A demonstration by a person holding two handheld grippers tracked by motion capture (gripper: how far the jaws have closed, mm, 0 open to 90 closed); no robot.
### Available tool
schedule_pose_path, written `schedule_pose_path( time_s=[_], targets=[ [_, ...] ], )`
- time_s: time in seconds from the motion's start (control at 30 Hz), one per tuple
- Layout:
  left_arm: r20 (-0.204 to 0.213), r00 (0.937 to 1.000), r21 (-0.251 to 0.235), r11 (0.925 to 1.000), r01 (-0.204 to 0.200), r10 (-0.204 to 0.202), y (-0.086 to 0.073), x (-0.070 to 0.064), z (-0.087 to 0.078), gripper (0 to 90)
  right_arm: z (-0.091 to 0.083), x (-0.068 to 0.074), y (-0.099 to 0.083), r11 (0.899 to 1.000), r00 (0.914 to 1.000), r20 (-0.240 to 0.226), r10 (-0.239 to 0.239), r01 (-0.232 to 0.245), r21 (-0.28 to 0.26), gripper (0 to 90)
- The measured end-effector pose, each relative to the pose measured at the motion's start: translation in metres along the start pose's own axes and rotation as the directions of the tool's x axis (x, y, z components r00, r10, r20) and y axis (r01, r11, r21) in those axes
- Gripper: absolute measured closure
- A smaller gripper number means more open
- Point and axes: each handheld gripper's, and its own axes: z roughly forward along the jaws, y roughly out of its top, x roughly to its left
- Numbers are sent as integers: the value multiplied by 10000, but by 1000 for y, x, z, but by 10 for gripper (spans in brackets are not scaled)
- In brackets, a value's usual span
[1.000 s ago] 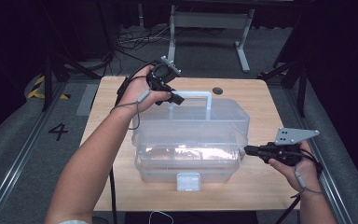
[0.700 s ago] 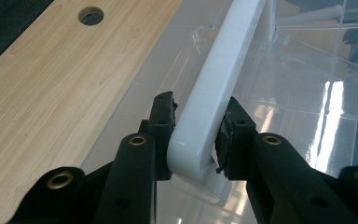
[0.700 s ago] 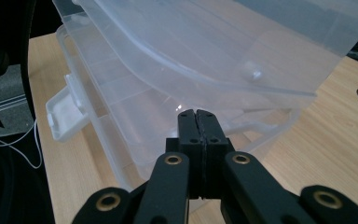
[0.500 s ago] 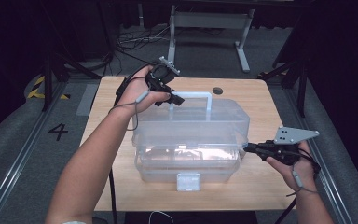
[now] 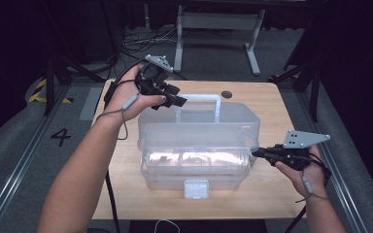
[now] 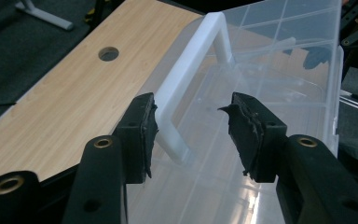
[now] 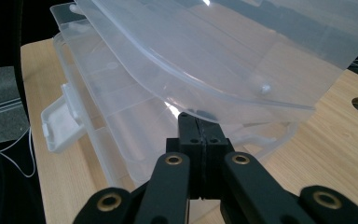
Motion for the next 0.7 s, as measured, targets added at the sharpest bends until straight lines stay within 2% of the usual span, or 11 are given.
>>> schedule_pose_path(
  time_s=[0.1, 0.23, 0.33, 0.5, 0.7],
  targets=[
    [-218, 9996, -411, 9990, 176, -186, -5, -7, -12, 517, -1, -1, 2, 10000, 10000, 69, 47, -47, -68, 900],
    [-319, 9988, -929, 9951, 341, -373, -12, -16, -24, 582, -1, -2, 4, 9998, 9998, 121, 161, -159, -146, 900],
    [-234, 9989, -1212, 9919, 386, -417, -19, -27, -34, 679, -1, -2, 6, 9997, 9996, 202, 186, -184, -142, 900],
    [83, 9999, -1101, 9939, 65, -56, -29, -46, -40, 871, -1, -3, 7, 9993, 9992, 191, 348, -345, -163, 900],
    [83, 9999, -1157, 9932, -81, 92, -47, -64, -41, 900, -1, -5, 9, 9970, 9972, 240, 704, -696, -333, 900]
  ],
)
